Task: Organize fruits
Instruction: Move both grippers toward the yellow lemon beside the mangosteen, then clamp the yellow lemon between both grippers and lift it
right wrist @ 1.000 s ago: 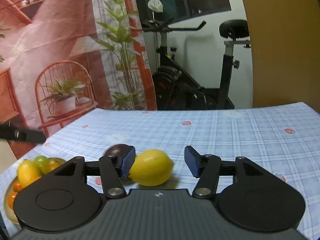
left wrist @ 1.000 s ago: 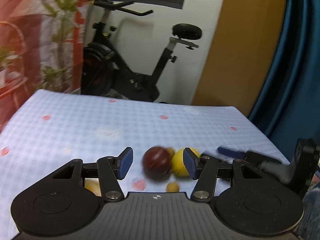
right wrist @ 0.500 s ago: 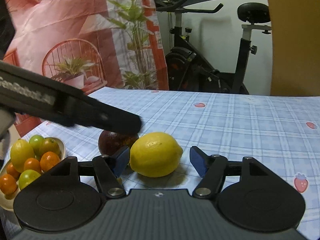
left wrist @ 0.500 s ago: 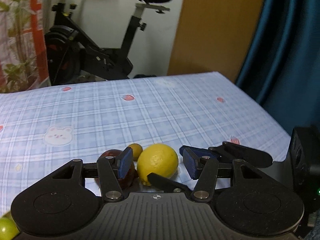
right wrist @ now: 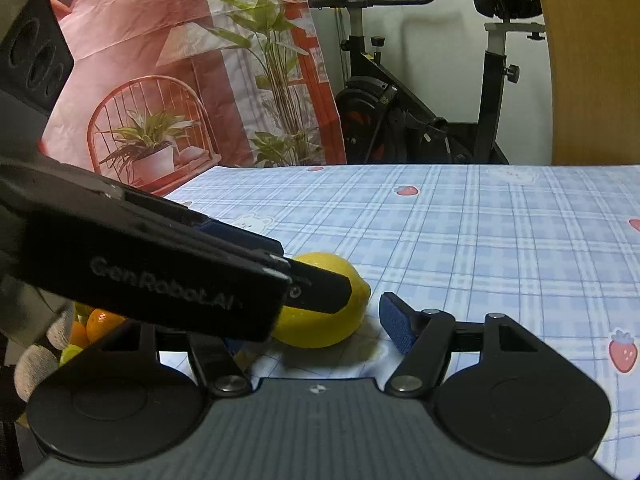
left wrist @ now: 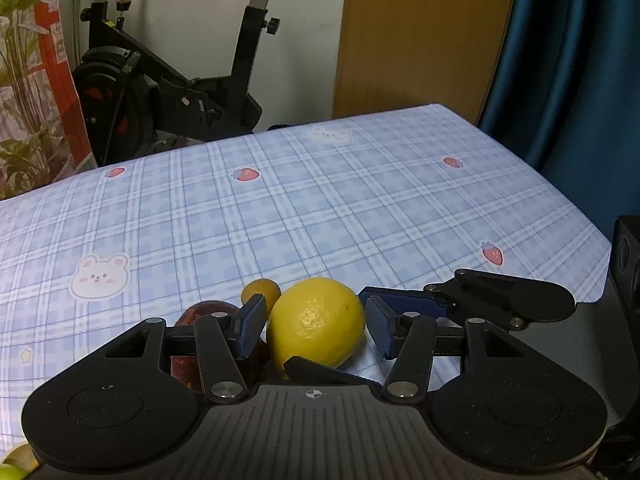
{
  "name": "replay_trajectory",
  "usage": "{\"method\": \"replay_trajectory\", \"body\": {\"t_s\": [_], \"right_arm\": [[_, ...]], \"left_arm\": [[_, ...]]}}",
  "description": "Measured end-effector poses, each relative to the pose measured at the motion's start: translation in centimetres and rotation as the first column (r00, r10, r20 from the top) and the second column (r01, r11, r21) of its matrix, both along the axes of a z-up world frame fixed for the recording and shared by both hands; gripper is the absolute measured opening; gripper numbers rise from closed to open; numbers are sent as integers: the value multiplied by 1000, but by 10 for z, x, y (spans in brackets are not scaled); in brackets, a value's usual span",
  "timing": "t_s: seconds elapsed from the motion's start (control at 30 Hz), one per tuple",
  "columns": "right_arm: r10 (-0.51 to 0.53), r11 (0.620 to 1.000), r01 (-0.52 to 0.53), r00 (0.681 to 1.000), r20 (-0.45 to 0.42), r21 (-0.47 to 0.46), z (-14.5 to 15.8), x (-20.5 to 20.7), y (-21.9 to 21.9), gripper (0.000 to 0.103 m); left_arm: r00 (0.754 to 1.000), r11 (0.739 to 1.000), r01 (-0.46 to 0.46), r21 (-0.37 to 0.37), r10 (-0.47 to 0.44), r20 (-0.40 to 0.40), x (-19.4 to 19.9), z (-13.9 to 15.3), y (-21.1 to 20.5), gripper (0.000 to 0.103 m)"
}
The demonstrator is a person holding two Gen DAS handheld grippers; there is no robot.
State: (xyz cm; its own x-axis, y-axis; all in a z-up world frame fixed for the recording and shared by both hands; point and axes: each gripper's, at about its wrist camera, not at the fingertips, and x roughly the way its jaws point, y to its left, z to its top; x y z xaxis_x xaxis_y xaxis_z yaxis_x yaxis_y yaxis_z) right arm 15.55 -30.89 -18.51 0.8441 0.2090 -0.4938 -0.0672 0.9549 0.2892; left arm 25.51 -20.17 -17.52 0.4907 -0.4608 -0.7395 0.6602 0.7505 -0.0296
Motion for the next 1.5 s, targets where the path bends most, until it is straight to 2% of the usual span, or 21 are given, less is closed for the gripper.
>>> {"method": "replay_trajectory", "body": {"t_s": [0.13, 0.73, 1.1, 1.3, 1.5], "right_arm": [[10, 999, -10, 1000, -25, 32, -2, 3, -4, 69], [22, 998, -19, 999, -49, 60, -5, 5, -5, 69], [13, 999, -11, 999, -51, 52, -7, 5, -3, 67], [12, 999, -9, 999, -49, 53, -8, 4, -4, 66], [11, 998, -8, 999, -49, 60, -8, 3, -5, 66]], "left_arm": [[1000, 999, 10, 30, -10, 21, -2, -3, -4, 58], [999, 1000, 20, -5, -20, 31, -11, 2, -5, 53], [999, 998, 20, -63, -23, -33, -7, 6, 1, 53], [993, 995, -5, -99, -7, -119, 13, 7, 8, 53], [993, 996, -1, -89, -10, -121, 14, 4, 5, 54]]}}
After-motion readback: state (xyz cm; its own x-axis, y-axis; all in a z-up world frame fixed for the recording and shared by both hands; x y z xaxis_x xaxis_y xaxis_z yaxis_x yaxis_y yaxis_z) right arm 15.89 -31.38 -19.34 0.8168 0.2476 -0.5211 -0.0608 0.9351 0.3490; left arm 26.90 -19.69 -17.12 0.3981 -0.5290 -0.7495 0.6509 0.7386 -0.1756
